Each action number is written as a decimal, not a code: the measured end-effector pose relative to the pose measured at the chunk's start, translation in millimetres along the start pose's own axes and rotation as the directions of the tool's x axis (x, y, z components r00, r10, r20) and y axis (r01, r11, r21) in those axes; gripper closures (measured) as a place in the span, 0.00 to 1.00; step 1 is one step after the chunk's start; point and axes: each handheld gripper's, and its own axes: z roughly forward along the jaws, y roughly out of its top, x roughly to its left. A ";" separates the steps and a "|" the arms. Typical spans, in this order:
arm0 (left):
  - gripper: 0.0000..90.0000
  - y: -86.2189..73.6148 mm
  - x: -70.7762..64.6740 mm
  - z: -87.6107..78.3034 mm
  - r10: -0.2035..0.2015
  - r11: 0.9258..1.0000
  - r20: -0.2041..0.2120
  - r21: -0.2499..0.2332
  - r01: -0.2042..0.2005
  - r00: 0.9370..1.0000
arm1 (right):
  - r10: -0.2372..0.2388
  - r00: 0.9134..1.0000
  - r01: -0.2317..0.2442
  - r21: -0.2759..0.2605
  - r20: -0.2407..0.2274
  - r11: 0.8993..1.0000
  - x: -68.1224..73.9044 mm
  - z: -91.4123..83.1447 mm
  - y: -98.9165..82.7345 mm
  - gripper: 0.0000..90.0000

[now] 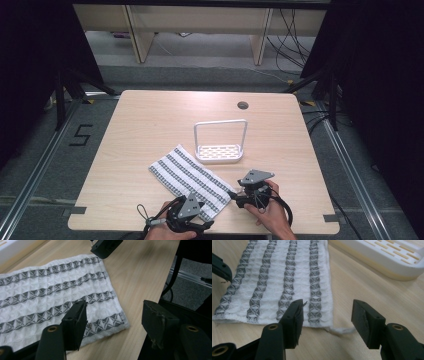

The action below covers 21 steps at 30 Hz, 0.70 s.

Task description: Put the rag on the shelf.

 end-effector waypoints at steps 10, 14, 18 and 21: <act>0.52 0.8 -3.1 13.4 0.055 0.997 0.011 0.059 -0.055 0.998 | 0.008 1.000 -0.008 0.018 -0.012 1.000 2.5 7.8 1.1 0.49; 0.59 -1.7 -0.3 16.5 0.065 0.994 0.019 0.084 -0.067 0.998 | -0.013 1.000 0.014 0.047 -0.019 0.999 2.0 10.3 1.0 0.51; 0.67 -2.1 1.8 15.5 0.050 0.995 0.021 0.083 -0.051 0.999 | -0.019 0.999 0.021 0.048 -0.035 0.999 1.9 15.4 -0.5 0.57; 0.76 -2.5 4.4 14.2 0.057 0.995 0.013 0.084 -0.058 0.998 | -0.016 0.999 0.019 0.065 -0.048 0.998 3.1 14.5 0.6 0.63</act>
